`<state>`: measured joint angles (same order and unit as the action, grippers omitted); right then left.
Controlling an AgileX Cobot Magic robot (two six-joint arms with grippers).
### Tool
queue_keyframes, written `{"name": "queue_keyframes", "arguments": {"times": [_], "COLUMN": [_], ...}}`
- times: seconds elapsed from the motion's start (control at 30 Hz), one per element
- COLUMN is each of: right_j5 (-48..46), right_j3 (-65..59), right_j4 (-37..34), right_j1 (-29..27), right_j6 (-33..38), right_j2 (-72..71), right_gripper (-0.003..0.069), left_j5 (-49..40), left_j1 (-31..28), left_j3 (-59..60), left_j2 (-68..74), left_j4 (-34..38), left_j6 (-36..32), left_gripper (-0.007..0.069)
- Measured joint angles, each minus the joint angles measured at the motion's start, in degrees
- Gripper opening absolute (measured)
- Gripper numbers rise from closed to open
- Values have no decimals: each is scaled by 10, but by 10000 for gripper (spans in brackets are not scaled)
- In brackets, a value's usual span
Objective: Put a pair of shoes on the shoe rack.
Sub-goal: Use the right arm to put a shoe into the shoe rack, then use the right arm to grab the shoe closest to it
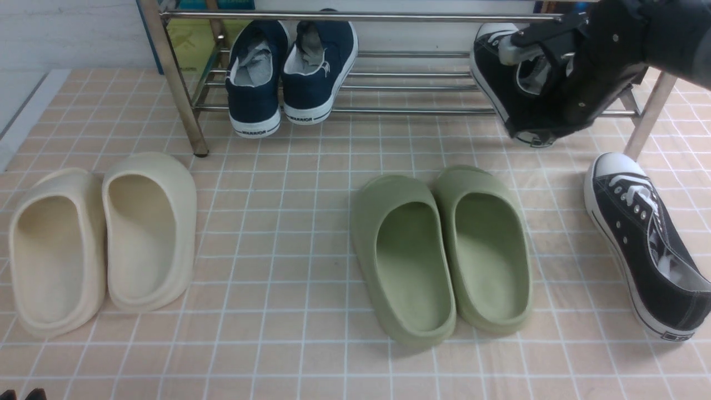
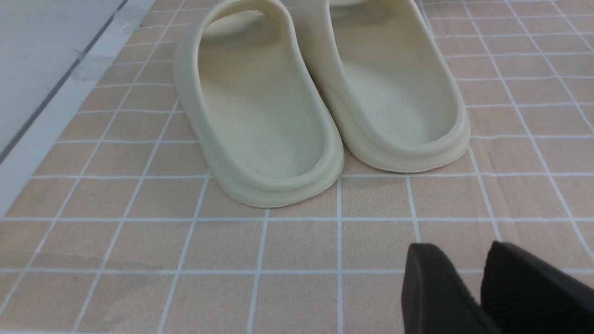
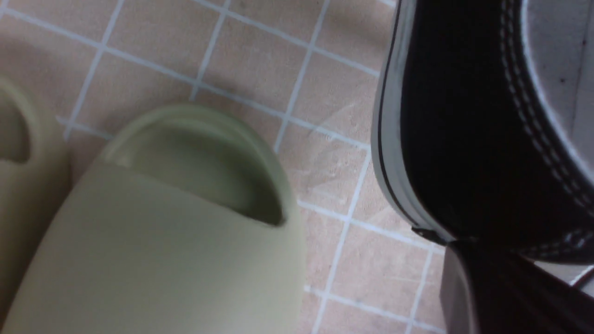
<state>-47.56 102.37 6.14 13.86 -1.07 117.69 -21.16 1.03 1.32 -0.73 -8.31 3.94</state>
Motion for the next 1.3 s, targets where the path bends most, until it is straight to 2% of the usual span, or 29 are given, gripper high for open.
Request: {"name": "queue_keyframes", "arguments": {"times": [0.33,0.5,0.57,0.67,0.87,1.07,1.17,1.23,1.3], "right_j5": [-27,-113,-202,-227,-232,-235,-223,-207,-171], "right_j3": [100,147,175,177,69,-119,-252,-290,-355], "right_j4": [0,4,12,16,-33,-21,-11,-9,2], "right_j1": [0,0,0,0,0,0,0,0,0], "right_j6": [-11,-9,0,7,18,16,-7,-17,-42], "right_j2": [36,36,35,21,-119,-270,-336,-350,-365], "right_gripper": [-17,-8,6,27,94,149,211,235,308], "left_j5": [0,0,0,0,0,0,0,0,0], "left_j1": [0,0,0,0,0,0,0,0,0], "left_j3": [0,0,0,0,0,0,0,0,0], "left_j2": [0,0,0,0,0,0,0,0,0], "left_j4": [0,0,0,0,0,0,0,0,0], "left_j6": [0,0,0,0,0,0,0,0,0], "left_gripper": [216,220,221,225,234,236,237,237,237]}}
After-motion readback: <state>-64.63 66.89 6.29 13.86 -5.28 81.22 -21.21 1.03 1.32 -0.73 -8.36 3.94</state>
